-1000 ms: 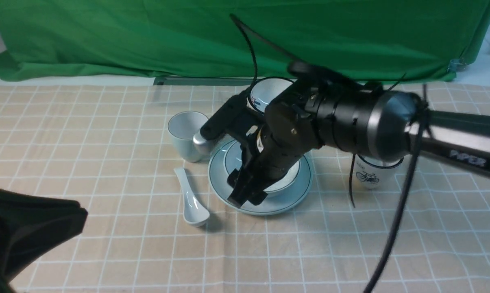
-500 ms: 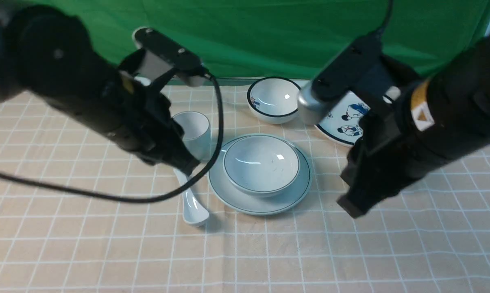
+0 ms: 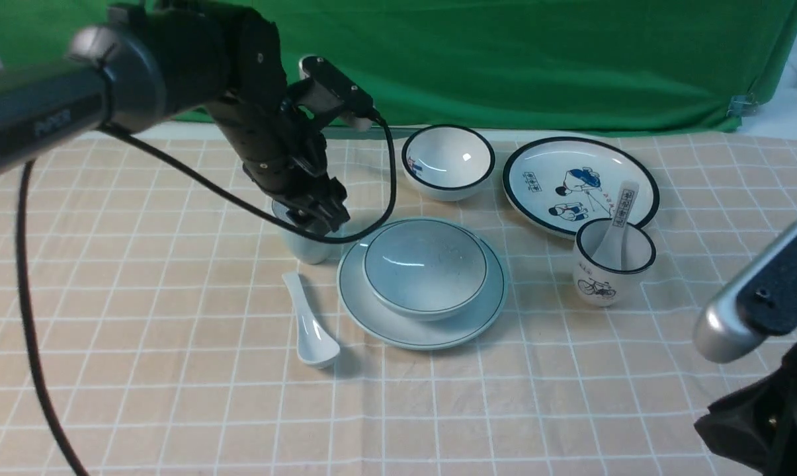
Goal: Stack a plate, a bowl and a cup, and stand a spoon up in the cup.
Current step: Use the left arm to grab a blue teacup, then use the left arm to put the blue teacup into the blue rice bowl in the middle
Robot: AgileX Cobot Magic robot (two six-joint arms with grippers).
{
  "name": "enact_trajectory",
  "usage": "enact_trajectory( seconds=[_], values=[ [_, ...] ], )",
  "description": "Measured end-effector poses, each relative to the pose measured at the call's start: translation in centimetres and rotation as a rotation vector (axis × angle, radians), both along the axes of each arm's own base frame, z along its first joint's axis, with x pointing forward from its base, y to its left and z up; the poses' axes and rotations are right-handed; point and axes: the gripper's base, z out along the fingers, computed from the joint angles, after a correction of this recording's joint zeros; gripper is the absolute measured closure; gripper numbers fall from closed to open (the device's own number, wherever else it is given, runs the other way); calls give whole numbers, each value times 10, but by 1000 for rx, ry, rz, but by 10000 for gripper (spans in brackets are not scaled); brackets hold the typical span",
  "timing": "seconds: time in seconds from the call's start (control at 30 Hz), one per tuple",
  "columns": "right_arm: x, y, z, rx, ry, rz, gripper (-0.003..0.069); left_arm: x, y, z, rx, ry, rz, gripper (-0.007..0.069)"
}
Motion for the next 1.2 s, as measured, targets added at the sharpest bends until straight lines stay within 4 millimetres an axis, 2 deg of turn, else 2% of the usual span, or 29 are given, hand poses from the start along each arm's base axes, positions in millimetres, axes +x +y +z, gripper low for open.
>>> enact_trajectory(
  seconds=[0.07, 0.17, 0.27, 0.33, 0.43, 0.5, 0.6, 0.67, 0.73, 0.77, 0.83, 1.03, 1.2],
  values=[
    [-7, -6, 3, 30, -17, -17, 515, 7, -2, -14, 14, 12, -6, 323],
    [-11, -10, 8, 59, -36, -29, 515, 7, -3, -21, 25, 59, -28, 503],
    [-14, -13, 11, 75, -49, -32, 515, 4, -3, -19, 30, 87, -43, 576],
    [-17, -15, 13, 88, -62, -32, 514, -2, -3, -8, 18, 109, -42, 584],
    [-19, -18, 15, 99, -74, -32, 511, -15, -7, 27, -45, 100, -46, 584],
    [-20, -19, 16, 104, -79, -32, 508, -30, -18, 51, -100, 89, -73, 584],
    [-20, -18, 16, 108, -83, -31, 500, -52, -46, 66, -149, 110, -146, 584],
    [-19, -18, 17, 113, -88, -30, 496, -64, -68, 62, -143, 138, -204, 584],
    [-19, -18, 17, 113, -88, -30, 495, -67, -77, 57, -133, 148, -224, 584],
    [-19, -18, 17, 113, -88, -30, 495, -69, -88, 47, -116, 156, -241, 584],
    [-19, -18, 17, 113, -88, -30, 494, -68, -97, 36, -99, 157, -249, 584],
    [-20, -18, 16, 107, -82, -31, 487, -54, -102, 3, -49, 153, -219, 584],
    [-20, -19, 14, 101, -76, -32, 481, -48, -105, -6, -51, 129, -222, 549]
  ],
)
